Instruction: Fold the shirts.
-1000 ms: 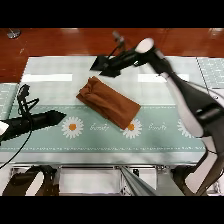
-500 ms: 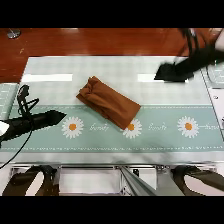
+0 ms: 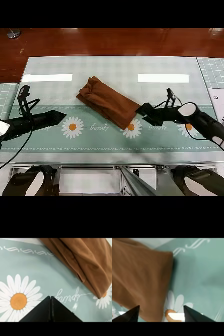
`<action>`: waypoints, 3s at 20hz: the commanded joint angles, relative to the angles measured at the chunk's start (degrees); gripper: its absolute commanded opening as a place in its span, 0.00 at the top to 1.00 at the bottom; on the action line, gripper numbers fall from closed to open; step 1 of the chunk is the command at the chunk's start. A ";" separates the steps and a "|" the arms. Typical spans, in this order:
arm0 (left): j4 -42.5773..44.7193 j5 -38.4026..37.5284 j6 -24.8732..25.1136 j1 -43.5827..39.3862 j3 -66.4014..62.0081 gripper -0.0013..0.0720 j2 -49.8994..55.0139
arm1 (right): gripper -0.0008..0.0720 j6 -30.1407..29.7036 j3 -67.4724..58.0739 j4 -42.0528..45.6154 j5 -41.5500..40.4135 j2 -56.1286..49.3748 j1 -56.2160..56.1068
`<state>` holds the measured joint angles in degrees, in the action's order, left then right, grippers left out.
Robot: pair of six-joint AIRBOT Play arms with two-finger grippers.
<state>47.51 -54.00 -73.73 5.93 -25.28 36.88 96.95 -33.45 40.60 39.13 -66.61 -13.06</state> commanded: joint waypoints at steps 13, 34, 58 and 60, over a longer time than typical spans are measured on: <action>0.02 0.02 0.02 0.00 0.04 0.95 0.26 | 0.94 -7.04 -47.54 10.14 20.50 -21.38 -5.55; 0.04 0.33 0.04 0.00 0.04 0.95 0.26 | 0.94 0.48 -69.02 33.73 67.23 0.00 44.52; 0.04 -0.81 1.29 -0.02 -23.98 0.95 13.11 | 0.94 -7.96 -42.14 13.35 37.68 14.51 63.49; 0.04 -4.70 1.27 -0.79 -37.33 0.95 18.91 | 0.94 -10.49 -47.95 10.80 33.92 10.05 50.25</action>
<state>47.57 -53.78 -72.64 5.72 -47.97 49.12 91.59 -73.56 64.66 79.96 -50.87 49.28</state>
